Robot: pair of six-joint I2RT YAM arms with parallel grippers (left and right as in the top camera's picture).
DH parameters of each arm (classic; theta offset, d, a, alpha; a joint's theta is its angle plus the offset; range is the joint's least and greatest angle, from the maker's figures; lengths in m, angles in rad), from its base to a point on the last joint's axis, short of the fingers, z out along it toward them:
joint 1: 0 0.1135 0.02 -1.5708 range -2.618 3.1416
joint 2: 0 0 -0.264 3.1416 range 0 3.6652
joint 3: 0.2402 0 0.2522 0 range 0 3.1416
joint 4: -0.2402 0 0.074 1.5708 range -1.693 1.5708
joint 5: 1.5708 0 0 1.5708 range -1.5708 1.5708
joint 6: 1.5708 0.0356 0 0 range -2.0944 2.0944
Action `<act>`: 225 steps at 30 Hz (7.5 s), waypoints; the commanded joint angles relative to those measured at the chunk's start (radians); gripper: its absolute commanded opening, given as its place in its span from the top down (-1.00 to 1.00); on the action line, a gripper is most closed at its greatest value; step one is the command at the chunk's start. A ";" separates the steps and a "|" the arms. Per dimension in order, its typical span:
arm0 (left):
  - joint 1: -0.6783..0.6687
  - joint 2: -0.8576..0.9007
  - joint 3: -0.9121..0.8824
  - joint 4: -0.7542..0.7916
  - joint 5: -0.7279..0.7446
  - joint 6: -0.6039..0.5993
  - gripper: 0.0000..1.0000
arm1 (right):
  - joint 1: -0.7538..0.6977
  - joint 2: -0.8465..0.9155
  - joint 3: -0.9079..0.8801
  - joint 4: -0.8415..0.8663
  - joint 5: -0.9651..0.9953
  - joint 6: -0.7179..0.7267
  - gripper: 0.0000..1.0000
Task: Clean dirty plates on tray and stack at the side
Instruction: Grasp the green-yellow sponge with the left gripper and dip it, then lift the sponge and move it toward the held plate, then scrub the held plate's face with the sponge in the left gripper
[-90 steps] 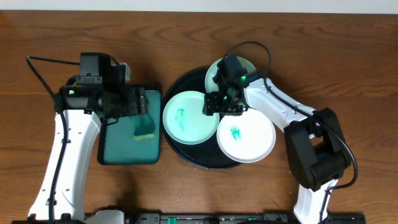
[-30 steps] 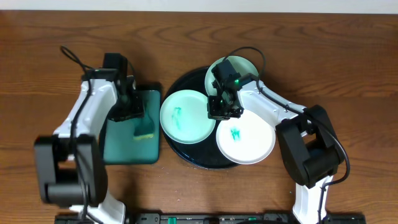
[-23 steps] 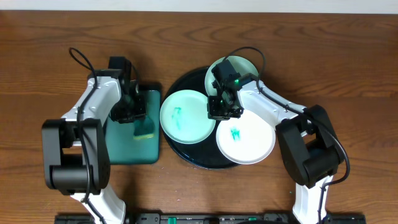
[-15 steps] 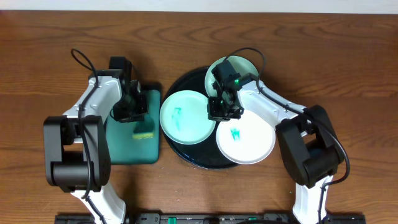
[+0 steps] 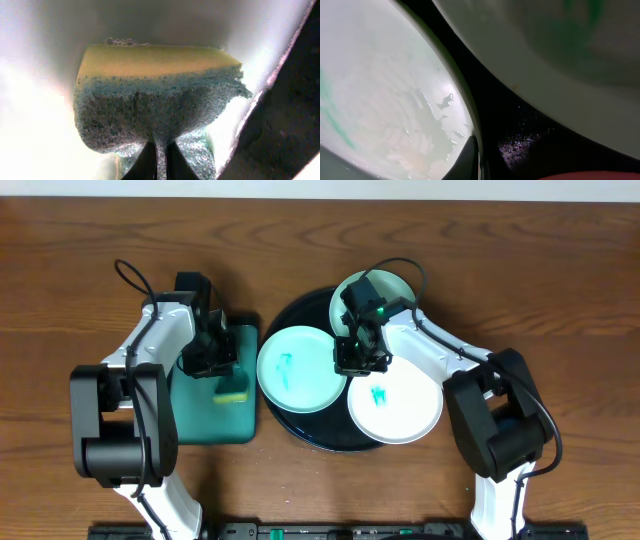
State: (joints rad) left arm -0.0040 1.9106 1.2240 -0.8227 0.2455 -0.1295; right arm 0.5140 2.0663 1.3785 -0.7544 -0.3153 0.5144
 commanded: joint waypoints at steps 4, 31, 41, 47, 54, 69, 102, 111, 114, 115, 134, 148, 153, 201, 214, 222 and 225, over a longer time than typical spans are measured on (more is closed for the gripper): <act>-0.007 0.031 0.002 0.003 0.008 0.009 0.86 | 0.017 0.066 -0.036 -0.025 -0.011 -0.015 0.98; -0.007 -0.365 0.005 -0.150 -0.097 -0.059 -0.57 | 0.015 0.066 -0.036 -0.036 -0.011 -0.018 0.81; -0.009 -0.137 0.005 -0.119 -0.040 -0.043 -0.22 | 0.015 0.066 -0.036 -0.035 -0.011 -0.018 0.84; -0.009 -0.024 0.005 -0.110 -0.039 -0.036 -0.23 | 0.015 0.066 -0.036 -0.035 -0.012 -0.018 0.85; -0.009 0.030 0.005 -0.056 0.009 -0.013 -0.21 | 0.015 0.066 -0.036 -0.039 -0.012 -0.018 0.84; -0.009 -0.109 0.005 -0.090 -0.003 -0.014 -0.30 | 0.015 0.066 -0.036 -0.039 -0.015 -0.018 0.83; -0.009 0.052 0.002 0.000 -0.007 -0.009 0.14 | 0.015 0.066 -0.036 -0.039 -0.031 -0.023 0.81; -0.009 -0.022 0.004 -0.002 -0.009 -0.010 0.86 | 0.015 0.066 -0.036 -0.039 -0.030 -0.026 0.81; -0.009 -0.108 0.004 -0.009 -0.038 -0.010 0.86 | 0.015 0.066 -0.036 -0.039 -0.030 -0.026 0.83; -0.009 -0.142 0.004 -0.013 -0.055 -0.011 0.86 | 0.015 0.066 -0.036 -0.039 -0.030 -0.026 0.82; -0.147 -0.667 0.004 0.105 -0.457 0.082 0.86 | 0.015 0.066 -0.036 -0.023 -0.030 -0.026 0.94; -0.161 -0.669 0.004 0.102 -0.501 0.092 0.86 | 0.015 0.066 -0.036 -0.022 -0.029 -0.049 0.97; -0.161 -0.642 0.004 0.070 -0.500 0.092 0.86 | 0.015 0.066 -0.036 -0.019 -0.029 -0.049 0.97; -0.378 0.028 0.005 0.100 -0.039 -0.296 0.85 | 0.015 0.066 -0.036 -0.047 -0.030 -0.067 0.97; -0.372 0.041 0.012 0.050 -0.224 -0.340 0.68 | 0.015 0.066 -0.036 -0.050 -0.030 -0.067 0.97; -0.373 0.031 0.013 0.043 -0.204 -0.293 0.03 | 0.015 0.066 -0.036 -0.049 -0.030 -0.067 0.97; -0.373 0.005 0.013 0.043 -0.185 -0.268 0.03 | 0.015 0.066 -0.036 -0.050 -0.030 -0.067 0.97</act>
State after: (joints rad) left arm -0.3958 1.9099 1.2572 -0.7696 0.1276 -0.4358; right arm 0.5140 2.0686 1.3796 -0.7788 -0.3408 0.4702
